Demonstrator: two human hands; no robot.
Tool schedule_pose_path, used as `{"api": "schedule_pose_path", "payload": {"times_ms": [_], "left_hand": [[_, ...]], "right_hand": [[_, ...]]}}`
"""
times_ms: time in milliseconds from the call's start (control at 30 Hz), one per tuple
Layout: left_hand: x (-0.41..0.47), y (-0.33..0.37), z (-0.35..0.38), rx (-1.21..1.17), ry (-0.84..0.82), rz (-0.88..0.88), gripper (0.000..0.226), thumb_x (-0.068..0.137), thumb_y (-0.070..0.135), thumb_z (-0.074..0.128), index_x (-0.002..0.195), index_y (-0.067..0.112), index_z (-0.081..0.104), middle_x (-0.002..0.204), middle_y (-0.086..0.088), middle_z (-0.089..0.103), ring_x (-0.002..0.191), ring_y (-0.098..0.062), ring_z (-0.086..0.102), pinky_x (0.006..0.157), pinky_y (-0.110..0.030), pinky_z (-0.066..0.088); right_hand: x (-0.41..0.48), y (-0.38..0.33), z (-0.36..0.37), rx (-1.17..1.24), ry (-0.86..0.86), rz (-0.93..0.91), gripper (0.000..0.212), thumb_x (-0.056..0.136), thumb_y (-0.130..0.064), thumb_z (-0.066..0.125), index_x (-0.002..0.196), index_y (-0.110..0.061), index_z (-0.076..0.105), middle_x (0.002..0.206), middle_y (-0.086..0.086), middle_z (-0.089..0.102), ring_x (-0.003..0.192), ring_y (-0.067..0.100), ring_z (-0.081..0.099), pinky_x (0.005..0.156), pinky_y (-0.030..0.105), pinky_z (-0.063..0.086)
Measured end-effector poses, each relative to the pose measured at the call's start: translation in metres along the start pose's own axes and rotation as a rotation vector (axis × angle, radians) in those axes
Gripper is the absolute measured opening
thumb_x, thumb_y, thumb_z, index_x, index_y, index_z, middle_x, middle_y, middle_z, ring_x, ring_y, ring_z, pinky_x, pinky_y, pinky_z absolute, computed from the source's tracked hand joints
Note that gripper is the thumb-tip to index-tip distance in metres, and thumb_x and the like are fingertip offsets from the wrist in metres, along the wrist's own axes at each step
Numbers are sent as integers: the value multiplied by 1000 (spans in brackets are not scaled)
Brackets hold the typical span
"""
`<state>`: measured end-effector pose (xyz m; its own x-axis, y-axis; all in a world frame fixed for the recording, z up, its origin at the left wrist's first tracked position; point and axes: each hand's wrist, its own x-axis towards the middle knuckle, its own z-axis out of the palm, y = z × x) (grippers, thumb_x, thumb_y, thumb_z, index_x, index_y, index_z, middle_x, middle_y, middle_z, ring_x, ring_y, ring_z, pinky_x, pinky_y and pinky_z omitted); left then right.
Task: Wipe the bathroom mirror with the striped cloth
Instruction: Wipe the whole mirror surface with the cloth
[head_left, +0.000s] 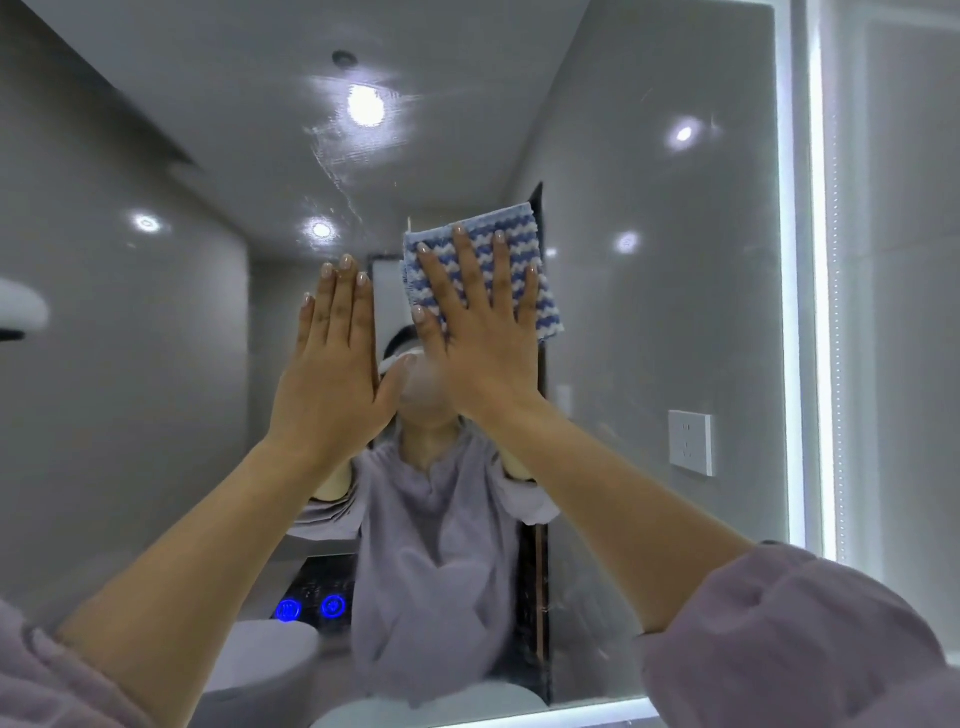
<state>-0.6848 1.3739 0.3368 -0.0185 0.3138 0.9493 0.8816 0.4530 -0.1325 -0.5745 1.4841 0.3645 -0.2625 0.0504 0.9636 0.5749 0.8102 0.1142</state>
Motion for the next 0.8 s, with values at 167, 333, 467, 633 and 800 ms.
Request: {"api": "schedule_pose_path", "payload": {"times_ms": [167,333,467,633,800], "left_hand": [[0,1,0,-11,12,-3,81,93,57,17,148,5,-11,159,-15,-11,147,-23,-15,120,-38,-5],[-1,2,-1,-13,14,-5,85,91,59,17,150,1,-2,160,-16,-7,147,-24,-12,121,-41,-2],[0,2,-2,8,10,-9,86,91,60,15,150,-1,0,160,-17,-6,147,-23,-12,121,-39,-4],[-1,2,-1,21,21,0,85,93,59,17,150,0,-1,160,-17,-5,147,-22,-12,119,-32,-11],[0,1,0,25,33,2,84,93,57,20,150,-2,1,159,-18,-4,147,-23,-11,120,-37,-6]], "right_hand": [[-2,4,-2,21,-11,-19,57,100,-51,20,152,-34,2,162,-2,-4,147,26,-12,117,50,-9],[-24,38,-3,-27,-21,-85,57,98,-52,14,152,-34,6,162,-2,1,148,24,-7,119,50,-3],[-39,77,-8,-55,-29,-82,57,98,-50,13,152,-32,11,161,0,5,148,26,-3,119,48,-4],[-50,134,-15,-76,-34,-10,57,98,-52,11,152,-35,7,162,-3,0,148,24,-6,119,47,-7],[-57,194,-24,-116,-27,153,57,97,-53,7,150,-36,-3,162,-2,-3,148,24,-7,119,48,-3]]}}
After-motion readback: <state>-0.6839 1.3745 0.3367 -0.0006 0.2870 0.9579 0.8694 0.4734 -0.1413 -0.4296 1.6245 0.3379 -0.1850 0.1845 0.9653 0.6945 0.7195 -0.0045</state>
